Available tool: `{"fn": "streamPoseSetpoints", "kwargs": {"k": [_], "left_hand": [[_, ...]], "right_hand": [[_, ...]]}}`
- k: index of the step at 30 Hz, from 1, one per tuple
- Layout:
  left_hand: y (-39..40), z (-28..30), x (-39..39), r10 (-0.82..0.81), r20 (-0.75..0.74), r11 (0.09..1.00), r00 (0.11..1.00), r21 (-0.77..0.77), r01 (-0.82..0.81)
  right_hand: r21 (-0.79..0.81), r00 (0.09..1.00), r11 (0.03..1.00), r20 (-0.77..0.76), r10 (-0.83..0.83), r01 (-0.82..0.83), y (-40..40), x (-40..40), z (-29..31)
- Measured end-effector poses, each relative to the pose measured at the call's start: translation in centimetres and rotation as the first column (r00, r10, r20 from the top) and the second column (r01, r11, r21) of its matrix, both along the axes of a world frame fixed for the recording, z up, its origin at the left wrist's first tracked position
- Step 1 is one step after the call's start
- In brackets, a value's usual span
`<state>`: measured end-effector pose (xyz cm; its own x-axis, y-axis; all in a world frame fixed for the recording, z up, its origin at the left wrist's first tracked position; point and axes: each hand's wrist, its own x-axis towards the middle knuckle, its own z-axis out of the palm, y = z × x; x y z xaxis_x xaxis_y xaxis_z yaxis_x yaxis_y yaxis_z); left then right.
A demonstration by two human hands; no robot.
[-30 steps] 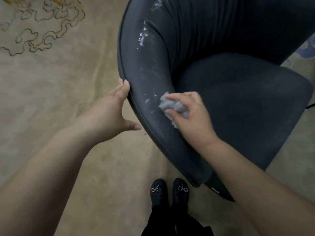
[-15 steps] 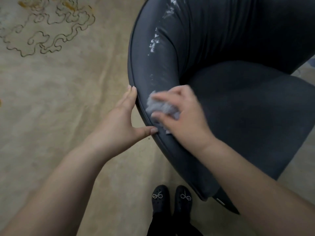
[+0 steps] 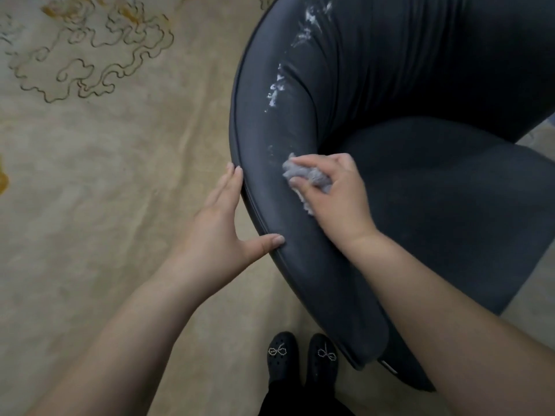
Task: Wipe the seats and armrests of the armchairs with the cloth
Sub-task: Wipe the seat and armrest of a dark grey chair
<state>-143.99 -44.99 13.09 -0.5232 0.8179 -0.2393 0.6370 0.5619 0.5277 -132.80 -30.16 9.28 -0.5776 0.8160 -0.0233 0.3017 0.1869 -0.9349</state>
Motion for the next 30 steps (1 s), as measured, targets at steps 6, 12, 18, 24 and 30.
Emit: {"fn": "streamPoseSetpoints", "kwargs": {"k": [6, 12, 18, 24, 30], "left_hand": [[0.8, -0.4, 0.3, 0.036, -0.004, 0.999, 0.999, 0.027, -0.035], [1.5, -0.5, -1.0, 0.026, 0.019, 0.999, 0.999, 0.041, -0.026], [4.0, -0.7, -4.4, -0.028, -0.007, 0.998, 1.000, 0.062, 0.029], [5.9, -0.3, -8.8, -0.157, 0.000, 0.986, 0.988, 0.047, 0.157], [8.4, -0.3, -12.2, -0.272, -0.005, 0.960, 0.962, 0.064, 0.272]], "right_hand": [[0.268, 0.984, 0.949, -0.003, 0.176, -0.169, -1.2, -2.8, 1.4], [0.015, 0.992, 0.993, 0.051, -0.115, 0.114, 1.6, -0.1, -0.9], [0.172, 0.995, 0.985, -0.094, -0.015, 0.031, 1.9, -5.8, 1.4], [0.049, 0.974, 0.975, 0.053, -0.221, 0.218, 2.4, -3.2, -0.3], [0.154, 0.987, 0.975, -0.018, -0.160, 0.160, 1.2, -8.5, 1.5]]}}
